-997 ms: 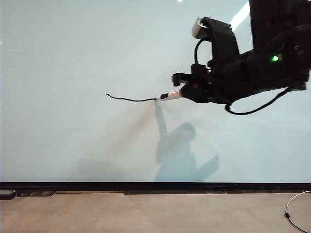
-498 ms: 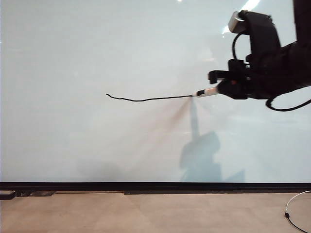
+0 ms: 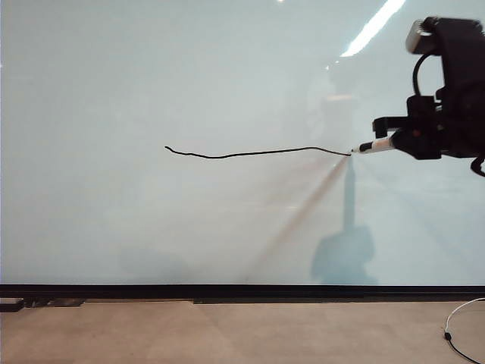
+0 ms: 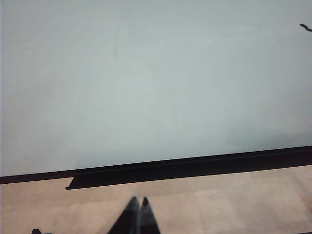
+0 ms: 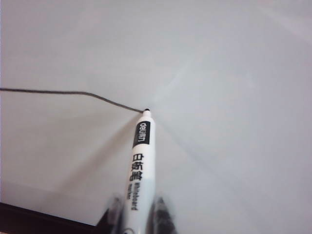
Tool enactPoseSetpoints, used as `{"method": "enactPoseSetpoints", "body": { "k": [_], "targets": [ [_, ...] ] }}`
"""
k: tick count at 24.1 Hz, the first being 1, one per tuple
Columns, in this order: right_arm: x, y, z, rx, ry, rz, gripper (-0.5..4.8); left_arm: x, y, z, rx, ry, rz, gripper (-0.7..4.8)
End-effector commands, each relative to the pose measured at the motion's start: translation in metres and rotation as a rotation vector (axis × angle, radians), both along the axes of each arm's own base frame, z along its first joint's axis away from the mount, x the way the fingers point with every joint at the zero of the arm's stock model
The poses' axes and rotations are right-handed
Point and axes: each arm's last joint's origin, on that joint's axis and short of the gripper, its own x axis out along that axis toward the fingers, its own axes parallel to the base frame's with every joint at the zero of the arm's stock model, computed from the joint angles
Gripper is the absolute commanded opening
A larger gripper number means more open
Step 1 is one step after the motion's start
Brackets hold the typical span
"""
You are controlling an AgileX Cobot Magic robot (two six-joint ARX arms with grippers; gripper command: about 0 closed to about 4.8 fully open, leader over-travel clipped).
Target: Pick up the pen on the shelf to the right of the whiteboard and draw a straight line.
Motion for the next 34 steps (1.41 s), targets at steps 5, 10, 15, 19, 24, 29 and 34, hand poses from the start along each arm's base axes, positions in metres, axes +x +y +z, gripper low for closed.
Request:
{"method": "enactPoseSetpoints", "body": {
  "k": [5,10,15,19,24,29,34],
  "targets": [
    [-0.033,-0.002,0.016,0.053,-0.033,0.039,-0.07,0.0,0.0,0.002,0.001,-0.016,-0.003,-0.05],
    [-0.054,-0.012,0.029,-0.004,0.013,0.005,-0.07,0.0,0.0,0.002,0.001,-0.016,-0.003,-0.05],
    [-0.084,-0.031,0.043,-0.06,-0.008,-0.084,-0.07,0.0,0.0,0.002,0.001,-0.016,-0.003,-0.05],
    [-0.107,-0.049,0.038,-0.027,-0.072,-0.13,-0.07,0.0,0.0,0.002,0.001,-0.016,-0.003,-0.05],
    [-0.131,-0.066,0.027,-0.066,-0.052,-0.211,-0.07,0.0,0.0,0.002,0.001,-0.015,-0.003,-0.05],
    [-0.129,-0.069,0.029,-0.133,-0.088,-0.17,-0.07,0.0,0.0,0.001,0.001,-0.006,0.001,-0.05],
    [-0.124,-0.072,0.022,-0.112,-0.166,-0.158,-0.07,0.0,0.0,0.001,0.001,-0.004,0.001,-0.05]
  ]
}}
